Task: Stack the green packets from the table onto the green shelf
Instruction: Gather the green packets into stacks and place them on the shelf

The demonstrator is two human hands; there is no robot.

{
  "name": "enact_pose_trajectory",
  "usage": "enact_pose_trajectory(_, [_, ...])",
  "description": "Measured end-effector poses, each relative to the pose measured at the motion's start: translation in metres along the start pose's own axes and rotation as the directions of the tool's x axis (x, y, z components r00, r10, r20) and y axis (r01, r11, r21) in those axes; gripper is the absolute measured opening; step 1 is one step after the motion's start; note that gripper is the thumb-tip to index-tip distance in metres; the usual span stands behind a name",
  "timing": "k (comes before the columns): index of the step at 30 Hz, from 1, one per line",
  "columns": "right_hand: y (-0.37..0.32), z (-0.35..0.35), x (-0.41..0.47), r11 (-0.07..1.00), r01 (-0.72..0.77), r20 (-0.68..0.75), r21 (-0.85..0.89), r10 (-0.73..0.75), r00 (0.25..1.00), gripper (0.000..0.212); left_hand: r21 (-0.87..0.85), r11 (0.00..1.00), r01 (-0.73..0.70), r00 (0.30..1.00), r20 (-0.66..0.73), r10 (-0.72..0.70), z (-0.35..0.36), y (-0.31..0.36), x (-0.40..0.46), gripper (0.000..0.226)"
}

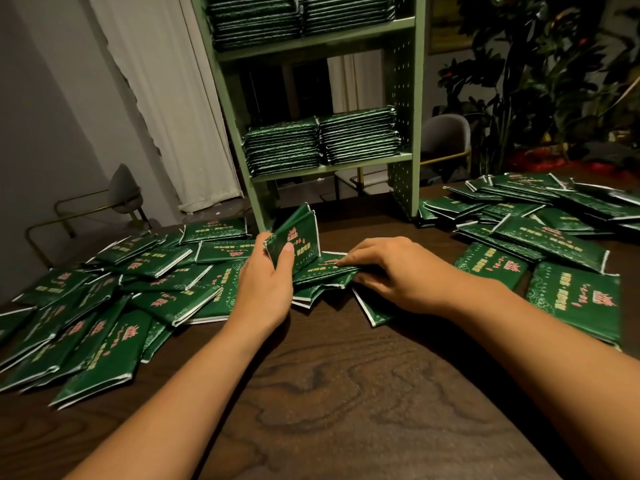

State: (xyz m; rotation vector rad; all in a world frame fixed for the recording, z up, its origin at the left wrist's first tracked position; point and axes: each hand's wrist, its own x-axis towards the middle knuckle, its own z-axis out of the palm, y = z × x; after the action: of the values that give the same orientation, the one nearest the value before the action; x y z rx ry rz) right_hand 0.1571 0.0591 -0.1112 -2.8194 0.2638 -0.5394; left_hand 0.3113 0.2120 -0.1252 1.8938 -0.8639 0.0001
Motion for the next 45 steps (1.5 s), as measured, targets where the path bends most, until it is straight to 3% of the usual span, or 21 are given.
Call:
enact_pose_trajectory(3, [0.004,-0.004,0.0,0.999,0.028,-0.085,0.032,-0.025,0.996,0.031,0.044,0.999,-0.005,1.0,0.009,0.005,0.001,0.001,0.0,0.043])
enact_pose_trajectory(6, [0.006,-0.011,-0.001,0.989,0.045,-0.257,0.141,-0.008,0.966,0.025,0.056,0.998,0.009,1.0,0.016,-0.01,0.001,0.004,-0.002,0.047])
enact_pose_trajectory(8, [0.003,-0.016,0.0,0.96,0.021,-0.391,0.279,0.094,0.916,0.022,0.057,0.998,0.017,1.0,0.014,-0.018,0.001,0.003,-0.002,0.05])
enact_pose_trajectory(10, [-0.001,-0.021,0.002,0.857,-0.013,-0.437,0.516,0.276,0.856,0.019,0.051,0.999,0.007,1.0,0.019,-0.008,0.0,0.002,-0.002,0.048])
enact_pose_trajectory(12, [-0.005,-0.023,0.004,0.624,-0.029,-0.323,0.781,0.444,0.836,0.017,0.035,0.999,-0.01,1.0,0.022,0.009,0.001,0.002,-0.002,0.045])
enact_pose_trajectory(14, [-0.008,-0.022,0.004,0.442,-0.067,-0.183,0.895,0.498,0.848,0.018,0.024,1.0,-0.001,1.0,0.019,0.0,0.002,0.0,-0.002,0.048])
enact_pose_trajectory(16, [-0.008,-0.018,0.004,0.397,-0.106,-0.12,0.912,0.504,0.855,0.018,0.03,1.0,0.007,1.0,0.001,-0.007,0.001,0.0,-0.001,0.042])
enact_pose_trajectory(18, [-0.008,-0.016,0.004,0.363,-0.129,-0.083,0.923,0.515,0.853,0.019,-0.021,1.0,-0.009,0.999,-0.054,0.008,-0.002,0.001,0.0,0.021])
enact_pose_trajectory(22, [-0.009,-0.017,0.004,0.19,-0.129,0.008,0.973,0.533,0.846,0.017,-0.301,0.95,0.082,0.987,-0.104,-0.119,-0.004,0.003,0.003,0.019])
enact_pose_trajectory(24, [-0.011,-0.017,0.003,0.138,-0.131,0.04,0.982,0.524,0.851,0.017,-0.54,0.825,0.169,0.978,-0.012,-0.208,-0.002,0.007,0.003,0.022])
enact_pose_trajectory(27, [-0.014,-0.013,0.002,0.19,-0.155,0.035,0.969,0.516,0.856,0.012,-0.712,0.645,0.278,0.955,0.135,-0.262,-0.001,0.016,0.001,0.034])
enact_pose_trajectory(35, [-0.019,-0.014,0.0,0.411,-0.175,-0.015,0.894,0.419,0.908,0.02,-0.767,0.563,0.308,0.948,0.2,-0.247,-0.012,0.026,-0.003,0.026])
enact_pose_trajectory(40, [-0.019,-0.013,-0.002,0.524,-0.169,-0.049,0.835,0.377,0.925,0.024,-0.708,0.634,0.31,0.948,0.277,-0.153,-0.014,0.029,-0.008,0.031])
enact_pose_trajectory(45, [-0.018,-0.012,-0.001,0.669,-0.139,-0.144,0.73,0.35,0.925,0.025,-0.67,0.655,0.348,0.933,0.317,-0.17,-0.012,0.028,-0.008,0.019])
